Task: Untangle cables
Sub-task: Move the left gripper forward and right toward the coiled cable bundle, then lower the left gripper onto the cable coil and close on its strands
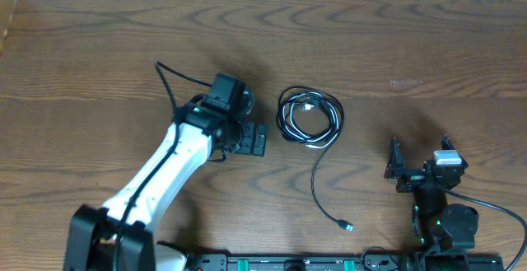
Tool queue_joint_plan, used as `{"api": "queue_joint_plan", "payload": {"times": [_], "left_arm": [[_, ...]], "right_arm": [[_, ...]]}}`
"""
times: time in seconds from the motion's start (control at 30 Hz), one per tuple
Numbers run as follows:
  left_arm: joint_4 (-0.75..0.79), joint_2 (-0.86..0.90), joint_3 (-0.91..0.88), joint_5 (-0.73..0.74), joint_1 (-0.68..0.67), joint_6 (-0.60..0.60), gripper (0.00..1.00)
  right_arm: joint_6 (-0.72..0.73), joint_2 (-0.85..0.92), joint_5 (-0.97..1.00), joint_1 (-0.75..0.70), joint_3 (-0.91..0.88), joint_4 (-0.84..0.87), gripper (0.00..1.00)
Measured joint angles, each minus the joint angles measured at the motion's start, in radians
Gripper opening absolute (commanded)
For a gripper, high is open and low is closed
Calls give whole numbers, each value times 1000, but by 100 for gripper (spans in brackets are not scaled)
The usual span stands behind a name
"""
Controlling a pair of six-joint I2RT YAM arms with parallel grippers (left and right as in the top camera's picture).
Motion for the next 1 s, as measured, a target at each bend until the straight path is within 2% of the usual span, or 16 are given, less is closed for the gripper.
{"api": "queue_joint_plan", "payload": {"times": [0.5,1.0], "left_arm": [[31,51,25,-157,-159,-125,99],[-22,75,215,-174,-176,-181,99]], "right_arm": [[0,0,0,0,0,0,99],[0,0,0,0,0,0,99]]}}
